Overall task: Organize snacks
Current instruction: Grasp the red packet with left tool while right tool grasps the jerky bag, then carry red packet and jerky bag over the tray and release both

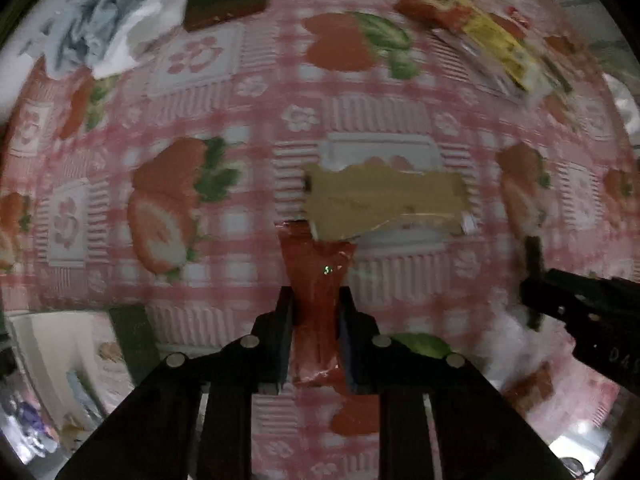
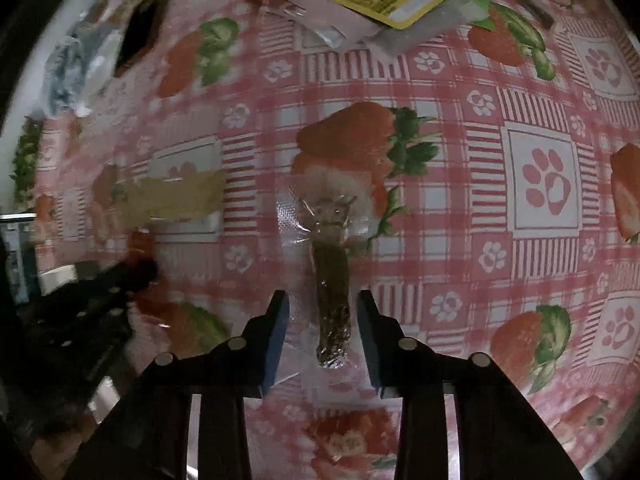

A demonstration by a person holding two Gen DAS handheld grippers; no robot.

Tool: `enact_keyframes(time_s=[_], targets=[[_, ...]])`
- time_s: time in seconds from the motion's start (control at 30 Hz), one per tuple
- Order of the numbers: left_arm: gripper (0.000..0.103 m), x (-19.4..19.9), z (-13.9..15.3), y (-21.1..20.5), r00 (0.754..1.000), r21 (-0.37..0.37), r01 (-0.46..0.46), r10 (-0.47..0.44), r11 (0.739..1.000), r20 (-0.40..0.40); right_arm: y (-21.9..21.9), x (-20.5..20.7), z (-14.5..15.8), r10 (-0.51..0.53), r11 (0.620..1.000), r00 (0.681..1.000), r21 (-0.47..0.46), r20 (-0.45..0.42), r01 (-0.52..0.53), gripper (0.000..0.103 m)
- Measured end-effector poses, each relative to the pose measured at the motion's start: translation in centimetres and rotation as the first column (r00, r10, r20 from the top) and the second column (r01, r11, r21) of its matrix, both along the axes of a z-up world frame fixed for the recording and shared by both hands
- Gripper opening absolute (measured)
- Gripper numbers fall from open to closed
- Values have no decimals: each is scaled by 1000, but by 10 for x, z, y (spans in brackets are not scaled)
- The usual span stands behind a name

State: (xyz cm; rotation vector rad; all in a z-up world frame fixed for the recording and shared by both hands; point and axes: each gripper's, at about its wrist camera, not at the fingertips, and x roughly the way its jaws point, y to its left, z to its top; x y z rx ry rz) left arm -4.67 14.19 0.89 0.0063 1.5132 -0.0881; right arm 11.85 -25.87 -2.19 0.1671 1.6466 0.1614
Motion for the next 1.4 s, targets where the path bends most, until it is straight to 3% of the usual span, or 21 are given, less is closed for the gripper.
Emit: enact_keyframes(time_s=[0.43, 0.6, 0.8, 1.03, 1.4], targets=[[23, -97, 60, 18, 994, -110, 82, -72, 991, 85, 18, -68, 39, 51, 993, 999, 104, 8, -52, 36], [23, -121, 83, 40, 994, -99, 52, -43, 994, 99, 33, -90, 44, 83, 989, 996, 123, -18, -81, 37], [23, -147, 88, 82, 994, -67, -41, 47, 997, 94, 65, -105, 47, 152, 981, 988, 130, -30, -147, 37], [23, -167, 96, 127, 980, -62, -154, 160, 986, 117, 113, -105, 61, 280, 953, 960, 121, 9, -279, 37], [23, -195, 90, 162, 973, -39, -199, 202, 979, 113, 186, -114, 73, 453, 883, 891, 120, 36, -454, 37]])
